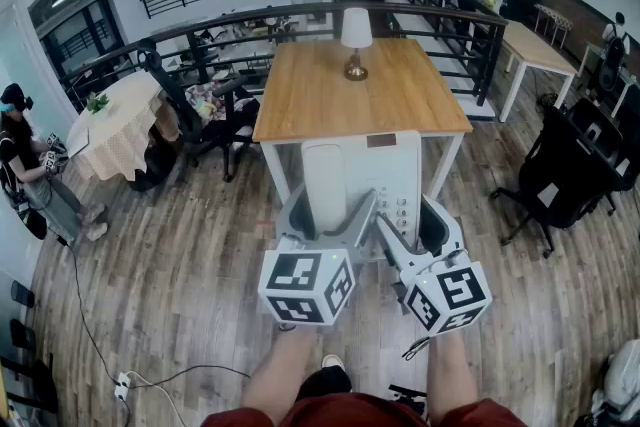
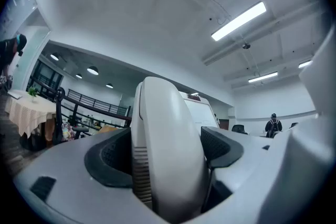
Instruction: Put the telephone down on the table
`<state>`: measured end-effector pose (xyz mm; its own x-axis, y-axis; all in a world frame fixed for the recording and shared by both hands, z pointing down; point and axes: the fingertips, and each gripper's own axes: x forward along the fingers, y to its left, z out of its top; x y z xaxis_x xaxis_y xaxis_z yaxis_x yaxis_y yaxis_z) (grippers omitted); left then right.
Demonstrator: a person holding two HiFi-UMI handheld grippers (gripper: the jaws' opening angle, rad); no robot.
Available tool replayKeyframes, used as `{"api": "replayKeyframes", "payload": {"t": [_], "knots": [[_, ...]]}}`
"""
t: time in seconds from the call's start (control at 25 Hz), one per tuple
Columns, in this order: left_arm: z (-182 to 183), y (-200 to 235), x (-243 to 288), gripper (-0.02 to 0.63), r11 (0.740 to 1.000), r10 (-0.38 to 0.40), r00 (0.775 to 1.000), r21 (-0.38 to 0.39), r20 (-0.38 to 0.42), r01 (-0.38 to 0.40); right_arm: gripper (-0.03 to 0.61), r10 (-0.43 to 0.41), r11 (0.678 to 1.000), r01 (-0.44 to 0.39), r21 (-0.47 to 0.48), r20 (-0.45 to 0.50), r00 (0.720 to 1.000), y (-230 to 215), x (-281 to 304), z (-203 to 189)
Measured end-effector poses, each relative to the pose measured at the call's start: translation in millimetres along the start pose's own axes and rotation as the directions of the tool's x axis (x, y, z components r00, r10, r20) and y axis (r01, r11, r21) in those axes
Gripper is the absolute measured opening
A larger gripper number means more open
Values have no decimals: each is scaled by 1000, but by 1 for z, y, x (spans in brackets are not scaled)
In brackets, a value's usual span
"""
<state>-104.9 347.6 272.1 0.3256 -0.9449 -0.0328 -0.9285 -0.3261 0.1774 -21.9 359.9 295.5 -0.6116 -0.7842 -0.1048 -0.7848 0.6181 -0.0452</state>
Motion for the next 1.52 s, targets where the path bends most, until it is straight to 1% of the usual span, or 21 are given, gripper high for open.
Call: {"api": "replayKeyframes", "payload": {"t": [0.12,0.24,0.36,0.48,0.72,0.92,1.16,1.52], "knots": [[-2,-50,-33,397,1000,-9,1000,15,19,8,298,-2,1000,2,-5,23,1000,1,-59,11],[-3,-88,-64,397,1000,-19,1000,19,20,18,298,-12,1000,12,-5,32,999,8,-107,19],[-5,-110,-89,397,1000,-18,1000,17,5,17,298,-22,1000,22,15,14,1000,16,-140,23],[-3,-119,-105,397,1000,-25,1000,9,3,25,298,-33,999,32,9,11,999,26,-157,28],[8,-106,-117,397,999,-43,999,-5,28,43,298,-46,999,47,-25,12,999,46,-151,36],[15,-76,-109,397,999,-35,998,-7,50,36,298,-30,999,31,-44,8,1000,55,-118,35],[19,-41,-97,397,999,-45,998,-14,53,45,298,-34,998,34,-53,-3,999,65,-83,30],[13,-17,-70,397,998,-64,997,-21,39,65,298,-58,997,57,-48,-14,998,55,-51,19]]}}
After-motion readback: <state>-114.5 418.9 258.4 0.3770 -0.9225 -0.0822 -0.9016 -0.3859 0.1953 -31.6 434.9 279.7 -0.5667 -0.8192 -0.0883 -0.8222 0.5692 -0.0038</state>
